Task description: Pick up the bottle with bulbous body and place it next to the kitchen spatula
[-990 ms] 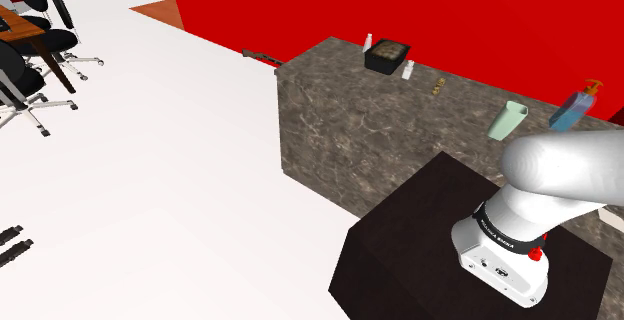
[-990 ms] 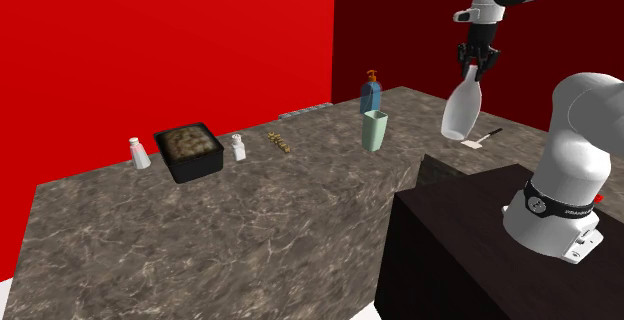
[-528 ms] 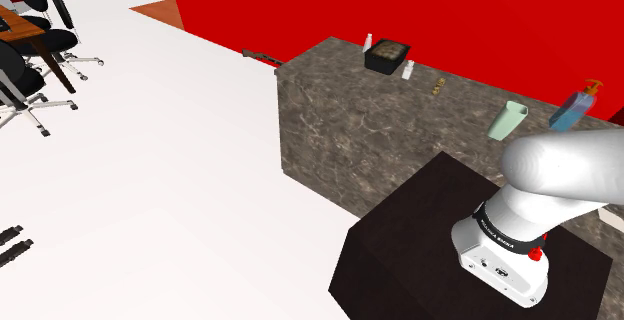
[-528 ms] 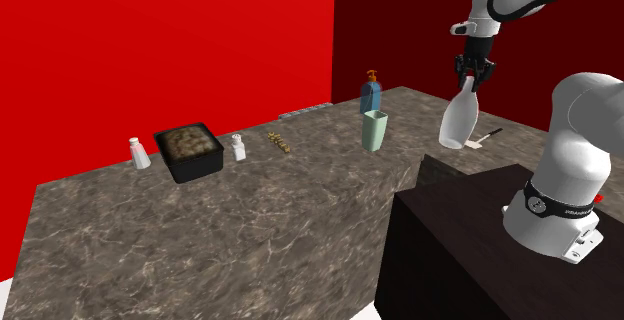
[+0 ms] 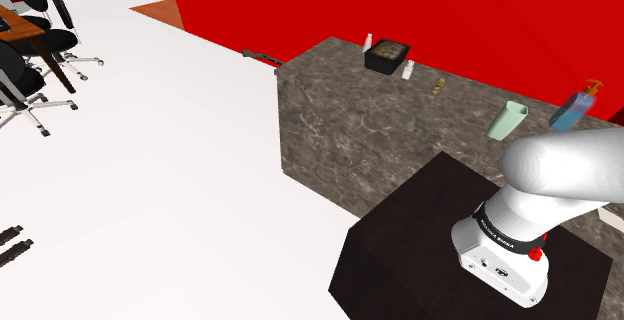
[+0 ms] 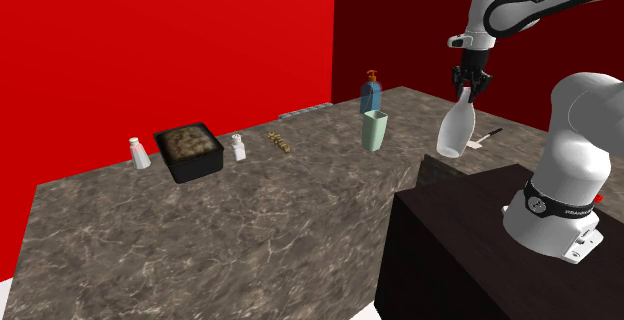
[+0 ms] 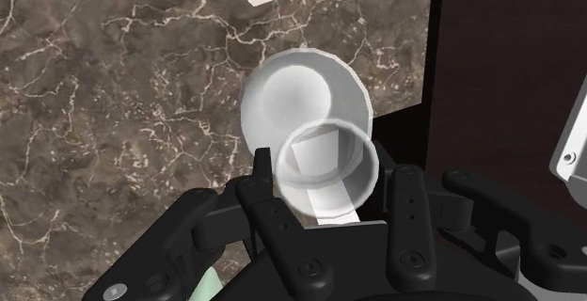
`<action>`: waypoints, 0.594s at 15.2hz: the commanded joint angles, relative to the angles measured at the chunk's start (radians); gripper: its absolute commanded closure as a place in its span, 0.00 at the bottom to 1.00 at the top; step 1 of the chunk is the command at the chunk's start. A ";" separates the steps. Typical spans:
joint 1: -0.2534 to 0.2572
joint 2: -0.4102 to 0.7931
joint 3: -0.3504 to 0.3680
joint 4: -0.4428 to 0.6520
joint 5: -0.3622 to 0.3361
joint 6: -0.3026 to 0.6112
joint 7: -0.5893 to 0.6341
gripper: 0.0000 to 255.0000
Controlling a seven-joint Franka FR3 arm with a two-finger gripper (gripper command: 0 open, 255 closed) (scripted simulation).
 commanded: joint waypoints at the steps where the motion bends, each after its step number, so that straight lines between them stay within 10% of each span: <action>1: 0.002 0.002 -0.004 -0.002 -0.002 0.006 0.001 1.00; 6: 0.002 0.002 -0.004 -0.002 -0.002 0.006 0.001 1.00; 7: 0.002 0.002 -0.004 -0.002 -0.002 0.006 0.001 0.00; 9: 0.002 0.002 -0.004 -0.002 -0.002 0.006 0.001 0.00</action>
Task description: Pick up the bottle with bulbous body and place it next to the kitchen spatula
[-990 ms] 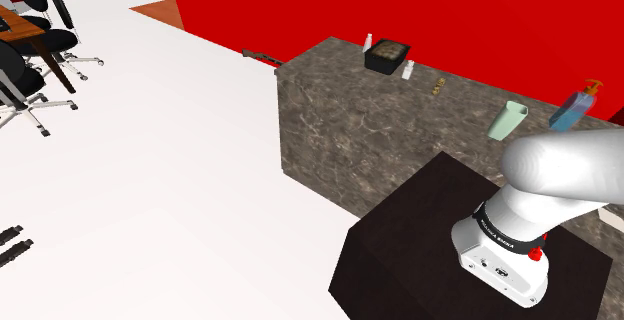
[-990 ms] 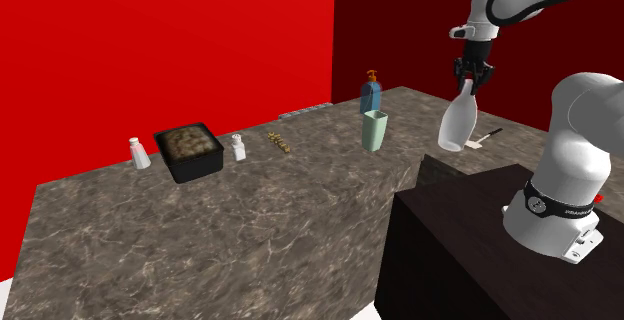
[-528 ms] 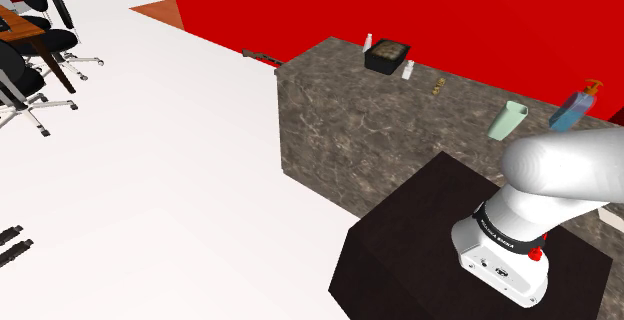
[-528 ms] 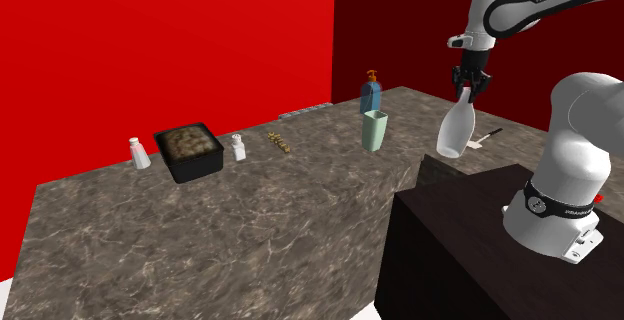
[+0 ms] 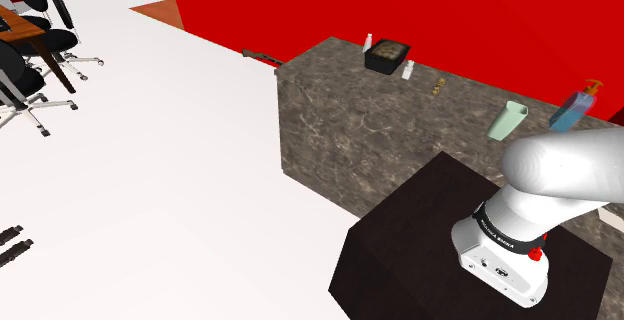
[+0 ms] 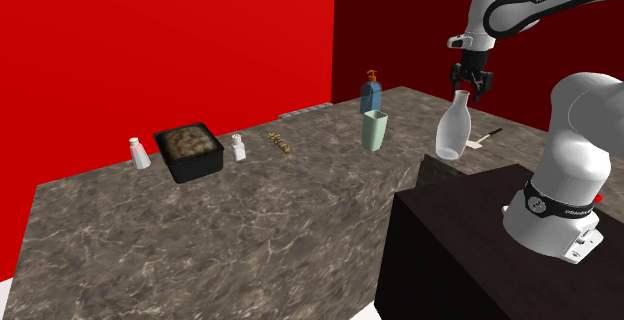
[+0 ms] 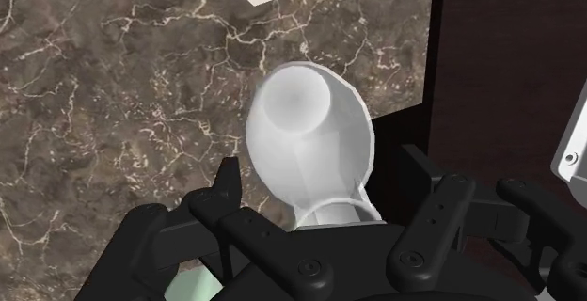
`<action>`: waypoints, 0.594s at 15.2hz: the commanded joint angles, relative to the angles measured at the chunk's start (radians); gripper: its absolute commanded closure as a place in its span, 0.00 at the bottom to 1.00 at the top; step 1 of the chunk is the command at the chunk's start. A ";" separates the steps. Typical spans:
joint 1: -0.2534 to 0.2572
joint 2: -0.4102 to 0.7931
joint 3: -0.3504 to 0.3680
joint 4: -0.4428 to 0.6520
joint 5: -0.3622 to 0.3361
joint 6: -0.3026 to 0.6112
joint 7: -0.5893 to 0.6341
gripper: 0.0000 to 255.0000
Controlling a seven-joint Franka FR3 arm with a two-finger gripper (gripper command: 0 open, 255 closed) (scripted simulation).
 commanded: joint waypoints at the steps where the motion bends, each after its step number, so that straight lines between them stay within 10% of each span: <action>1: 0.000 0.000 0.000 0.000 0.000 0.000 0.000 0.00; 9: -0.026 -0.046 0.110 0.069 0.060 -0.133 -0.015 0.00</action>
